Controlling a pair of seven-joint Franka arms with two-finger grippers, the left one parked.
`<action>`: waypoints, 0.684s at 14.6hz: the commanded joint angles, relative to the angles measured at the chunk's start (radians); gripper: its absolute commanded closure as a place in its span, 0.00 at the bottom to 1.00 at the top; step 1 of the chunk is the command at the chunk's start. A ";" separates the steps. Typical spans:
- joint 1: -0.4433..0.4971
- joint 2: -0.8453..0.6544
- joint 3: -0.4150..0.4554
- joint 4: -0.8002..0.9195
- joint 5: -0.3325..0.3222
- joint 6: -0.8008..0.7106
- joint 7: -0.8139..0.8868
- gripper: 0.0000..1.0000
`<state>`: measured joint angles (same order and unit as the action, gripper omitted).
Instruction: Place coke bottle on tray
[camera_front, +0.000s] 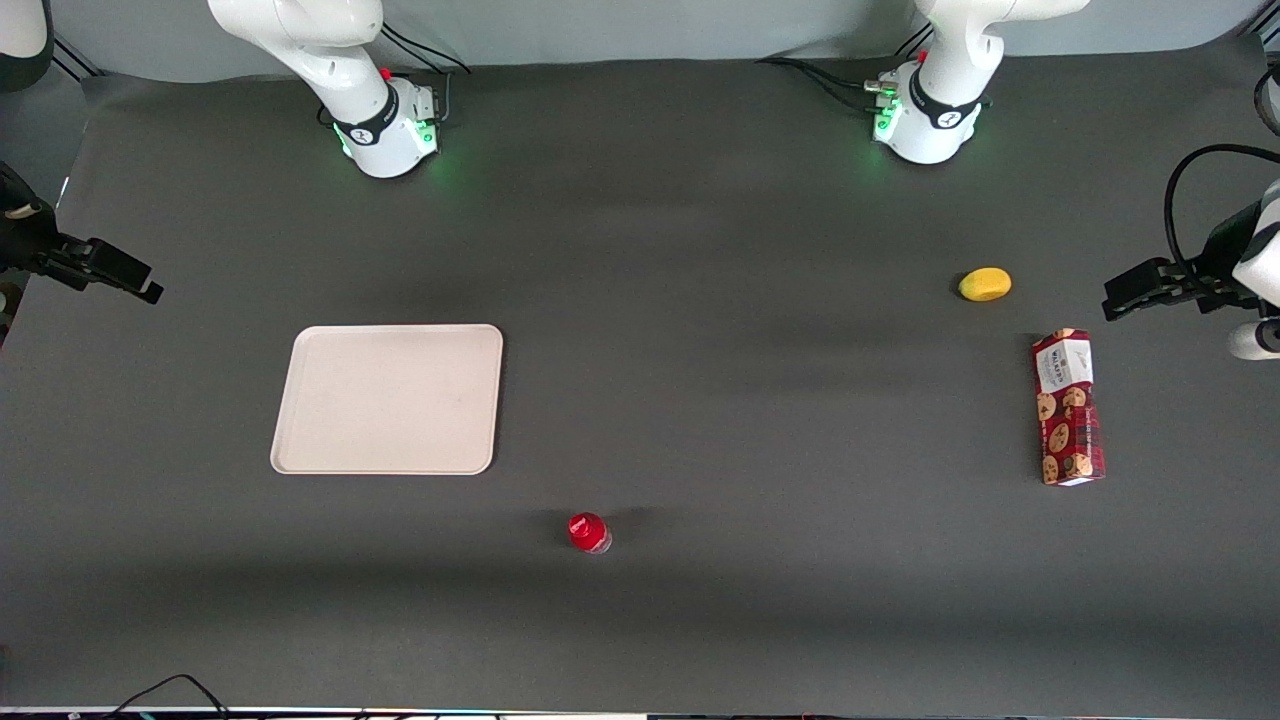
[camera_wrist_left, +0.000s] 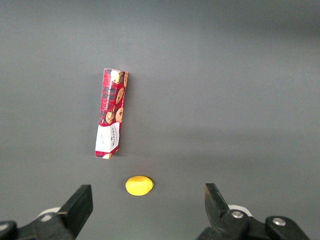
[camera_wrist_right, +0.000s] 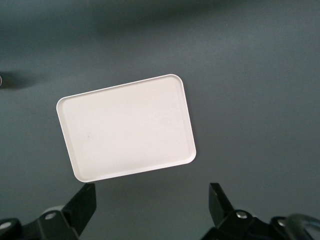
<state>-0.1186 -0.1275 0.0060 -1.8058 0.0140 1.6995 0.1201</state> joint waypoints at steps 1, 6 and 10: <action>-0.006 -0.001 0.003 0.003 -0.016 0.005 -0.007 0.00; -0.010 0.012 0.003 0.017 -0.016 0.005 -0.013 0.00; -0.019 0.012 0.005 0.017 -0.016 0.005 -0.019 0.00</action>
<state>-0.1261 -0.1229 0.0056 -1.8052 0.0117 1.7046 0.1202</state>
